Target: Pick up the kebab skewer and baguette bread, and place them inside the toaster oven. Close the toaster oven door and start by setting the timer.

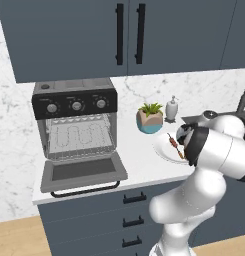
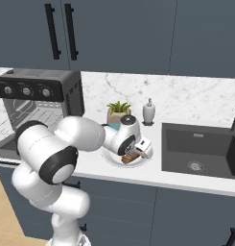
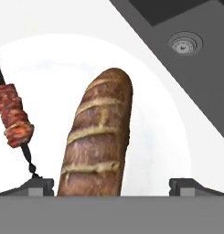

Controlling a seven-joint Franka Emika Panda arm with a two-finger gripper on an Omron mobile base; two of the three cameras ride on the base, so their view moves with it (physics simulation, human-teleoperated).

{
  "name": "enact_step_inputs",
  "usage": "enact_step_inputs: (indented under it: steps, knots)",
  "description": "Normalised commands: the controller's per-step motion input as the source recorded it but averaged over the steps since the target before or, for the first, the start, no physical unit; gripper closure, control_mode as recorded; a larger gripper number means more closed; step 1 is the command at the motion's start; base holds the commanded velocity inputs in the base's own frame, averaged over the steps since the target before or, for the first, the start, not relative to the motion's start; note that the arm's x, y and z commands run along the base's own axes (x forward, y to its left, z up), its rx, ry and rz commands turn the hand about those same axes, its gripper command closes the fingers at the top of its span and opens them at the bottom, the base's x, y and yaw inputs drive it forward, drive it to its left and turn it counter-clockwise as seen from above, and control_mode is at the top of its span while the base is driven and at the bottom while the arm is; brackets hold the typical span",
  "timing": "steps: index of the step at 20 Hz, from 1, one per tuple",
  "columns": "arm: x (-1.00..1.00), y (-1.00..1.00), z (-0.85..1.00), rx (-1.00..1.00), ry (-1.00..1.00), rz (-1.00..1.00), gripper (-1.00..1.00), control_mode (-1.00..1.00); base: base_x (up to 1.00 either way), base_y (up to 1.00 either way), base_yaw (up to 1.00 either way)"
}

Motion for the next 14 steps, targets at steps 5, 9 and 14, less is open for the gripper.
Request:
enact_step_inputs:
  steps: [5,9,14]
  knots:
    - [0.14,-0.03,-0.06,0.0,0.04,0.0,-1.0,-1.0,0.0,0.0,0.0]
    - [0.18,0.02,0.0,0.0,0.02,0.0,-1.0,-1.0,0.0,0.0,0.0]
    - [0.08,0.01,-0.04,0.0,0.04,0.0,-1.0,-1.0,0.0,0.0,0.0]
